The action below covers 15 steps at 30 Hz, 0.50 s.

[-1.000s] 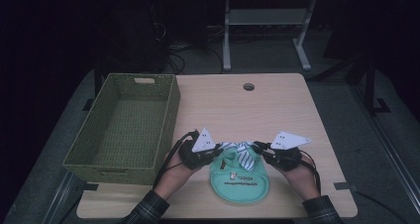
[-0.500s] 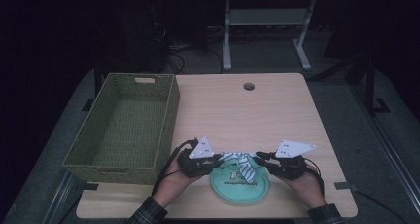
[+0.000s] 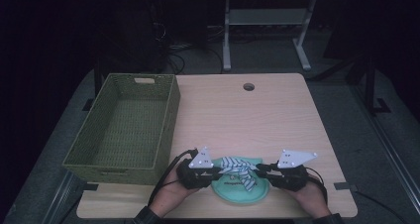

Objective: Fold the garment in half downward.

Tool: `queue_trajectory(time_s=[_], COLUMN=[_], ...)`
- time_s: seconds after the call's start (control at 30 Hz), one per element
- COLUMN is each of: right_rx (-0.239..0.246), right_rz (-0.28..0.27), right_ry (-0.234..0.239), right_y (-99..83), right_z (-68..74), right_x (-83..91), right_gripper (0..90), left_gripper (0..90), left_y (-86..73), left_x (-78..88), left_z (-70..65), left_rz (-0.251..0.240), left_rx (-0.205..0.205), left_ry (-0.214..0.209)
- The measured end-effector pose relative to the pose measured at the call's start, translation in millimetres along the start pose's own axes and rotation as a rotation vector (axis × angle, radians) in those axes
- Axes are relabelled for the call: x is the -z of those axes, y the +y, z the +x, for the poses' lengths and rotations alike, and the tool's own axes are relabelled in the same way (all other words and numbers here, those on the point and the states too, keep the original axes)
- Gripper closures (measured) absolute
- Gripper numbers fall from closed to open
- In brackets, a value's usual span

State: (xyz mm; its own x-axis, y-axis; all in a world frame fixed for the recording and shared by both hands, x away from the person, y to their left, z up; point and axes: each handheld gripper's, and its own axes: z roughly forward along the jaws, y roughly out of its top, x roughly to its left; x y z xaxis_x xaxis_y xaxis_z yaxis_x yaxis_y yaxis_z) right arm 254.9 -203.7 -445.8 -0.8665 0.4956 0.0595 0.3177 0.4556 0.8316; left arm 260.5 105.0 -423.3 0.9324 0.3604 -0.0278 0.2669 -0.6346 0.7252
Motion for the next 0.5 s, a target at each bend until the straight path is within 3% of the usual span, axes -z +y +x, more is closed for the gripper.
queue_trajectory(time_s=[0.2, 0.27, 0.37, 0.5], right_rx=[-0.022, -0.034, -0.031, -0.014], right_rz=[-0.004, 0.000, 0.029, 0.085], right_ry=[0.012, 0.020, 0.041, 0.049], right_y=[-3.7, -4.5, -5.8, -8.3], right_z=[-2.0, -2.9, -1.0, 1.5], right_x=[3.6, 3.1, -2.8, -13.1], right_gripper=[72.6, 72.6, 72.7, 73.8], left_gripper=[71.8, 71.8, 72.8, 73.6], left_y=[-3.2, -4.9, -7.6, -10.5], left_x=[2.1, -1.9, -10.6, -21.2], left_z=[-2.7, -3.2, -2.6, 3.4], left_rz=[0.011, 0.020, 0.083, 0.123], left_rx=[0.015, 0.037, 0.028, 0.025], left_ry=[-0.015, -0.029, -0.036, -0.027])
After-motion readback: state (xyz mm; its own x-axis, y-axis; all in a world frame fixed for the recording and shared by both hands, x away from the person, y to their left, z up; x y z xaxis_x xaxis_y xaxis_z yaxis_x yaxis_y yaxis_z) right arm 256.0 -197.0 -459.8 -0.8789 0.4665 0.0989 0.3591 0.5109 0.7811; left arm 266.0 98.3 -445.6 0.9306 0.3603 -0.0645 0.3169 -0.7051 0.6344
